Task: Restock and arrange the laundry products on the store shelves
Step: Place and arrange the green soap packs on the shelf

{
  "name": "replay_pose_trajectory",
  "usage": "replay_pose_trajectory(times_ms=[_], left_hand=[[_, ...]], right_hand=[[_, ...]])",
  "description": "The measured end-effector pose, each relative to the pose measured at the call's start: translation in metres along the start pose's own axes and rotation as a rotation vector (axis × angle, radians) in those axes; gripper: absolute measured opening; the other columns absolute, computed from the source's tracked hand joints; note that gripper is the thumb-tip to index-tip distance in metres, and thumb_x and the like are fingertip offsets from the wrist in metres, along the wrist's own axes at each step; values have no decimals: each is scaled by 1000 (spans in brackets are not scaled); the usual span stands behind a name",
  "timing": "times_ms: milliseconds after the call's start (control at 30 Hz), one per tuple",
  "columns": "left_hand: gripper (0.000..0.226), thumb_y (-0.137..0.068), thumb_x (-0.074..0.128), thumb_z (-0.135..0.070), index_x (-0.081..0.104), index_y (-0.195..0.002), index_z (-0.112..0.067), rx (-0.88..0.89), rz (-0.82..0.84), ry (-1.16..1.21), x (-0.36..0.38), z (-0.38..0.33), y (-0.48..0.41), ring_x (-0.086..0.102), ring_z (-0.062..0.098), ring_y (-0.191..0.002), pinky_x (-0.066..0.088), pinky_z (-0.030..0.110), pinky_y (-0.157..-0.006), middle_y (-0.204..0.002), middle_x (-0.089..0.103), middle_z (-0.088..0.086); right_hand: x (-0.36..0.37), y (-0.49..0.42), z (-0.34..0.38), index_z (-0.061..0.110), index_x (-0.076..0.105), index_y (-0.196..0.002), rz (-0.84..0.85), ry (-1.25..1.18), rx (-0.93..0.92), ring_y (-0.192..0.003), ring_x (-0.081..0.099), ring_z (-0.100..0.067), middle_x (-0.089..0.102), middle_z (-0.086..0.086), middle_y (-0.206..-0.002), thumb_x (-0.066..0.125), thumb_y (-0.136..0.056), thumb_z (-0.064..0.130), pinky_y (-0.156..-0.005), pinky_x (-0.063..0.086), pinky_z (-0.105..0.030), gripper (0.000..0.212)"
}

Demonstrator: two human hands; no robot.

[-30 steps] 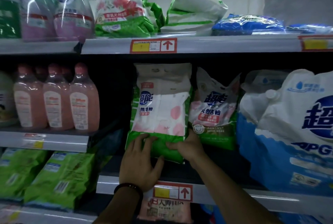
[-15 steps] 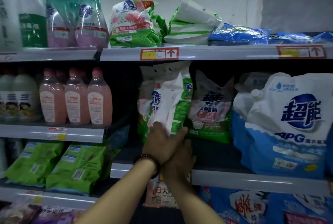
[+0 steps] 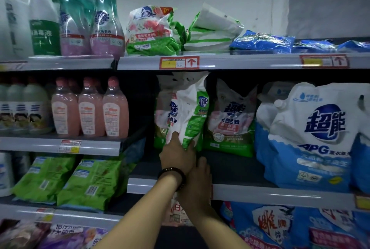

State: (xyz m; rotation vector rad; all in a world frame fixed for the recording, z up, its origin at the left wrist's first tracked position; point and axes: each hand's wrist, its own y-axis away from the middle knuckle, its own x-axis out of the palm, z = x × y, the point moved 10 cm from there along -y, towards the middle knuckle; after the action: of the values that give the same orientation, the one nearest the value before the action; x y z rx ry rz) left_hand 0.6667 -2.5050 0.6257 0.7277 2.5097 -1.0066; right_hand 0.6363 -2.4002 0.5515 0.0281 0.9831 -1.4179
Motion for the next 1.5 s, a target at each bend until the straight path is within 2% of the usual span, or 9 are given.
replay_pose_trajectory(times_ms=[100, 267, 467, 667, 833, 1033, 1233, 1333, 1500], left_hand=[[46, -93, 70, -50, 61, -133, -30, 11, 89, 140, -7, 20, -13, 71, 30, -110, 53, 32, -90, -120, 75, 2], [34, -94, 77, -31, 71, -126, -27, 32, 289, 499, -31, 43, -33, 74, 19, -110, 57, 49, -102, -117, 79, -4], [44, -84, 84, -13, 72, -126, -9, -74, 660, 705, -42, 60, -39, 70, 44, -115, 54, 58, -102, -123, 74, 23], [42, -80, 86, -17, 73, -120, -10, -139, 680, 861, -37, 68, -40, 70, 45, -113, 57, 57, -98, -124, 71, 29], [41, -80, 85, -18, 71, -116, -4, -214, 637, 1045, -23, 78, -35, 75, 41, -100, 64, 50, -81, -121, 70, 32], [65, -73, 81, -69, 70, -118, -23, -89, 197, 650, -44, 84, -48, 76, 28, -104, 60, 54, -95, -111, 79, 3], [143, -41, 101, -62, 26, -158, -30, -92, 225, 514, -18, 87, -28, 54, 19, -135, 46, 48, -116, -151, 52, -6], [127, -42, 104, -51, 40, -149, -28, -134, 193, 566, -16, 97, -31, 66, 17, -120, 55, 46, -105, -135, 66, -6], [101, -53, 104, -36, 52, -138, -25, -186, 94, 619, -14, 105, -30, 74, 17, -103, 61, 49, -96, -118, 74, -4]], right_hand=[[-6, -8, 13, 31, 40, -151, 110, -59, -175, -117, 51, -20, 46, 2, -129, 69, -91, 24, -95, 53, -40, 68], [-28, -45, 12, 36, 54, -124, 201, -257, -230, -106, 59, -11, 54, 10, -115, 70, -97, 34, -92, 57, -37, 31], [-49, -69, -11, 31, 43, -120, 115, -381, -177, -108, 54, -4, 51, 10, -120, 90, -72, 55, -87, 50, -29, 72], [-48, -85, -44, 42, 31, -147, 334, -637, 73, -132, 54, -14, 58, 14, -144, 102, -50, 55, -116, 42, -44, 121], [-32, -77, -41, 23, 58, -140, 532, -814, 92, -123, 69, -18, 75, 4, -129, 99, -62, 13, -114, 49, -48, 89], [-43, -88, -43, 17, 77, -110, 300, -774, 219, -95, 79, -16, 83, 2, -103, 99, -65, 33, -91, 61, -38, 52], [-41, -93, -39, 18, 79, -104, 151, -692, 321, -90, 79, -19, 82, 5, -95, 97, -36, 71, -87, 65, -43, 88], [-37, -95, -41, 22, 76, -112, 192, -670, 308, -97, 77, -18, 81, 7, -104, 97, -41, 70, -92, 63, -42, 88], [-36, -78, -45, 23, 62, -123, 347, -613, 203, -102, 68, -9, 73, 8, -114, 99, -68, 18, -80, 55, -24, 67]])
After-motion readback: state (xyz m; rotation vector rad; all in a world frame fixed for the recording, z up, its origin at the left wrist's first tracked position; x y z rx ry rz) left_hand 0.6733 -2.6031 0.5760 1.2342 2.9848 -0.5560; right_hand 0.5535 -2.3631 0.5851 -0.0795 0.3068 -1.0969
